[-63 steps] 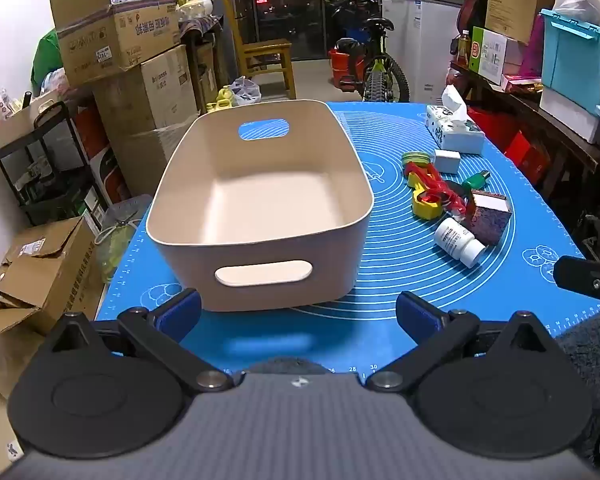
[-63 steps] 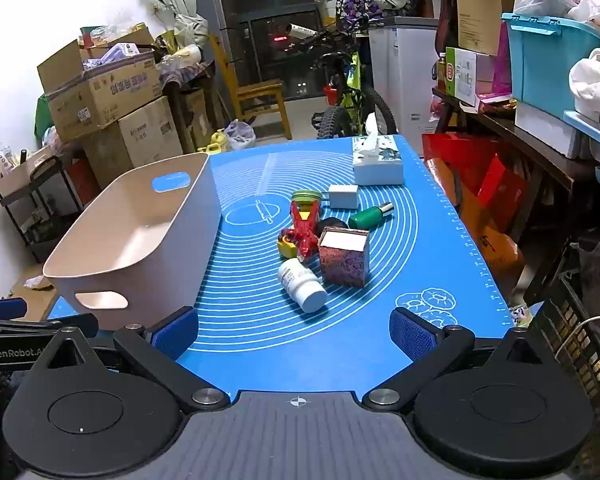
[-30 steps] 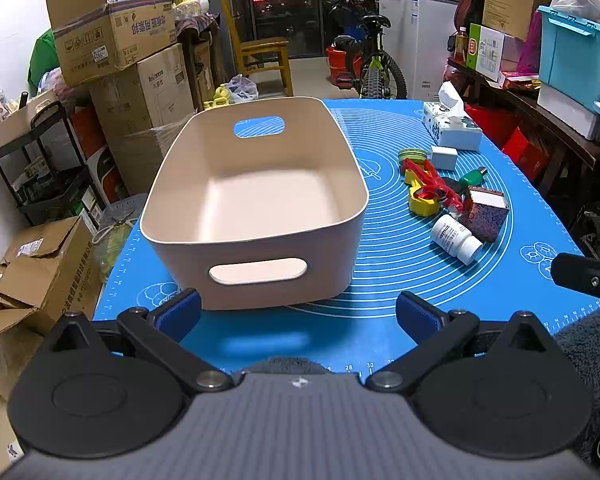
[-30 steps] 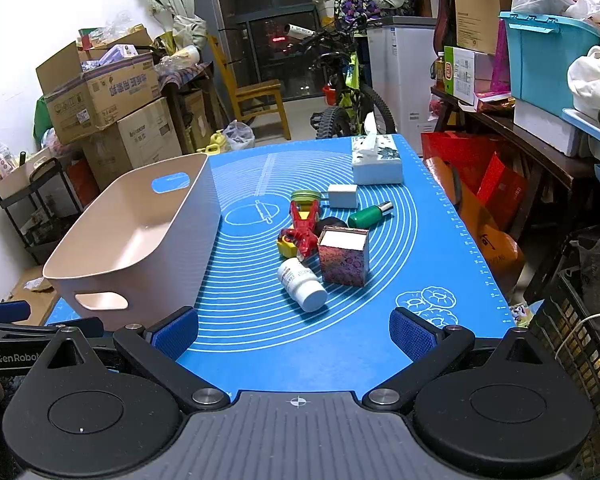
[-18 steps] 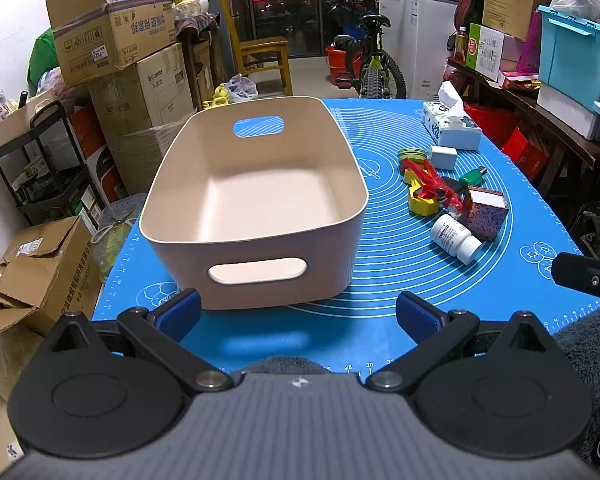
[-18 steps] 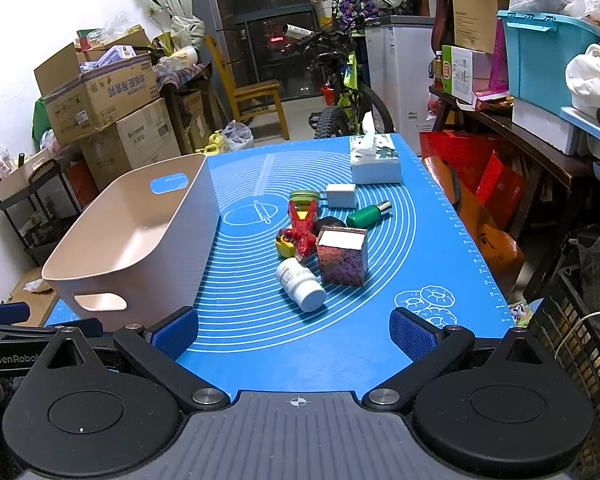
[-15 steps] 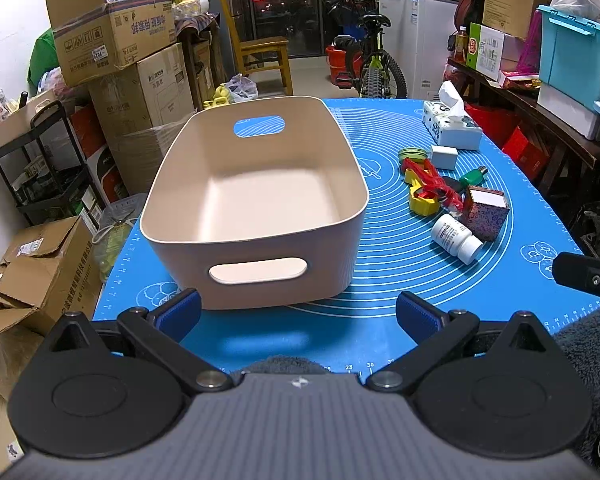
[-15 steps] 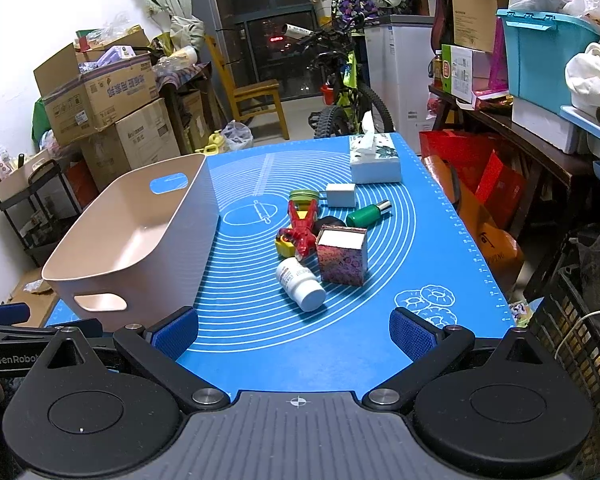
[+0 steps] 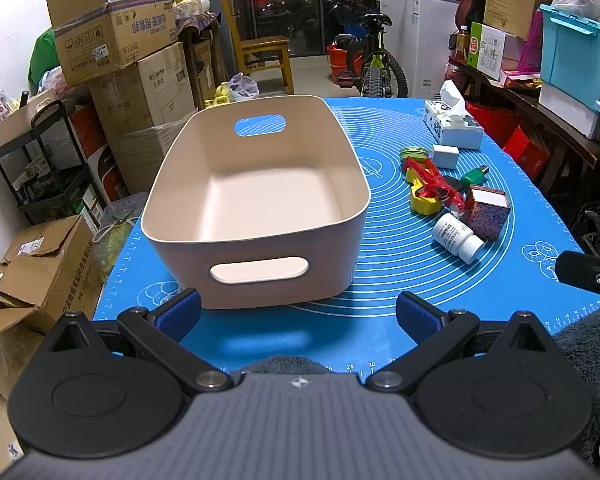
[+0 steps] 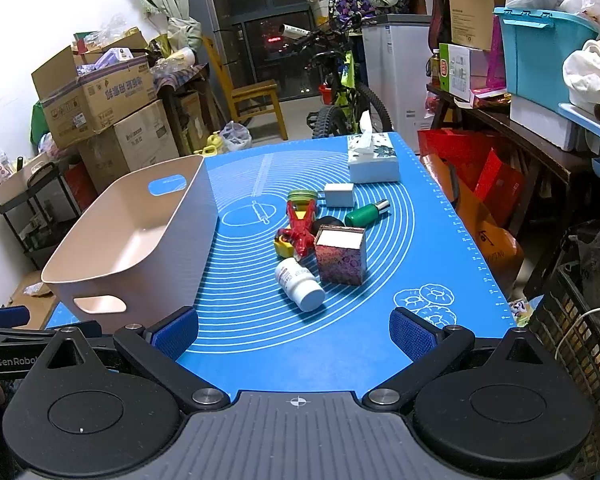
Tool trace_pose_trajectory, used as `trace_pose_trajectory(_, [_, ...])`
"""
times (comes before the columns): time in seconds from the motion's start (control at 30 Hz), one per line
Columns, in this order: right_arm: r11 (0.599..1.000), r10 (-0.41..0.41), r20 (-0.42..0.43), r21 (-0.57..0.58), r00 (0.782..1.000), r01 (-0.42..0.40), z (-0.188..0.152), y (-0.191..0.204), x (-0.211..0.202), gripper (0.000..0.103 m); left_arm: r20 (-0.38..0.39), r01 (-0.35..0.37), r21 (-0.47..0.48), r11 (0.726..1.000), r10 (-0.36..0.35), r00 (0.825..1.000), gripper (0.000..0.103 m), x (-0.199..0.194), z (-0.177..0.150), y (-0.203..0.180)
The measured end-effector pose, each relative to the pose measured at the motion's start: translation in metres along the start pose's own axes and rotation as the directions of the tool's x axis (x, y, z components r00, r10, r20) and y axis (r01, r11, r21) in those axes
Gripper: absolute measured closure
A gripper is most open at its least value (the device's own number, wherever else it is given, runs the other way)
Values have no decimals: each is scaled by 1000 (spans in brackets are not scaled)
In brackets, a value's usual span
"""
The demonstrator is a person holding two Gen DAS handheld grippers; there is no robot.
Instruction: Organize rigid objects
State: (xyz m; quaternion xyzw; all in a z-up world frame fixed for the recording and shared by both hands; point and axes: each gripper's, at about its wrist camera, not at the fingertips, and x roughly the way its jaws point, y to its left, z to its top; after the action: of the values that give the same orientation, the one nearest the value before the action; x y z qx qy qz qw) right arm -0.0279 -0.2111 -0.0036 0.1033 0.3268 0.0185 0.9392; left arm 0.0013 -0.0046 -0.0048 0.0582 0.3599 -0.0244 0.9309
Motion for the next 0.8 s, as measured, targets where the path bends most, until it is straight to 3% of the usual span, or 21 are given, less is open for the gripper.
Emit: trace_pose_trajectory(0.8, [1000, 0, 5, -3, 1000, 0, 0, -1, -1, 2, -6, -3, -3, 1000, 3, 1000, 1, 0, 0, 6])
